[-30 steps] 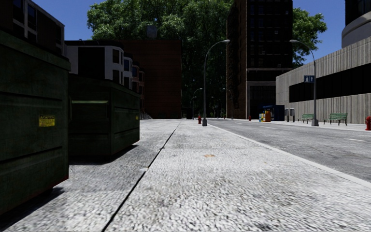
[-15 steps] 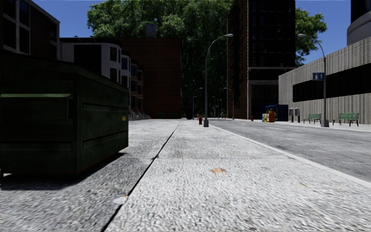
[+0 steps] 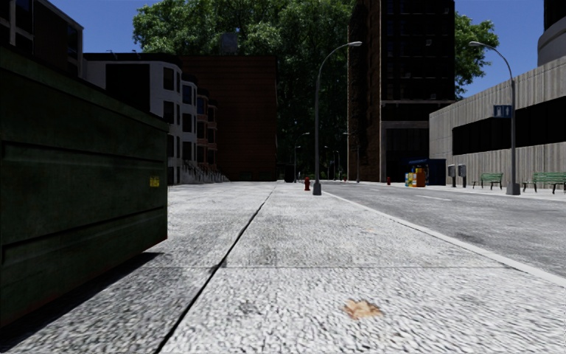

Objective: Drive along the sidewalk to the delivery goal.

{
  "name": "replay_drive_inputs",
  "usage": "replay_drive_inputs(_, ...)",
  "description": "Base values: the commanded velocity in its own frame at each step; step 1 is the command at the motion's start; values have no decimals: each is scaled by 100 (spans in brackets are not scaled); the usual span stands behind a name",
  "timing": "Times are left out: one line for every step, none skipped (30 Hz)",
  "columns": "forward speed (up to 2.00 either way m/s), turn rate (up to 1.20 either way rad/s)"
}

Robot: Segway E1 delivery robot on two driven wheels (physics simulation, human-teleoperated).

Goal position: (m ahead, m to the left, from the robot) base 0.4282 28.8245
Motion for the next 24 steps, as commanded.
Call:
replay_drive_inputs(200,0)
replay_drive_inputs(200,0)
replay_drive_inputs(200,0)
replay_drive_inputs(200,0)
replay_drive_inputs(200,0)
replay_drive_inputs(200,0)
replay_drive_inputs(200,0)
replay_drive_inputs(200,0)
replay_drive_inputs(200,0)
replay_drive_inputs(200,0)
replay_drive_inputs(200,0)
replay_drive_inputs(200,0)
replay_drive_inputs(200,2)
replay_drive_inputs(200,11)
replay_drive_inputs(200,11)
replay_drive_inputs(200,15)
replay_drive_inputs(200,22)
replay_drive_inputs(200,29)
replay_drive_inputs(200,29)
replay_drive_inputs(200,36)
replay_drive_inputs(200,37)
replay_drive_inputs(200,39)
replay_drive_inputs(200,40)
replay_drive_inputs(200,40)
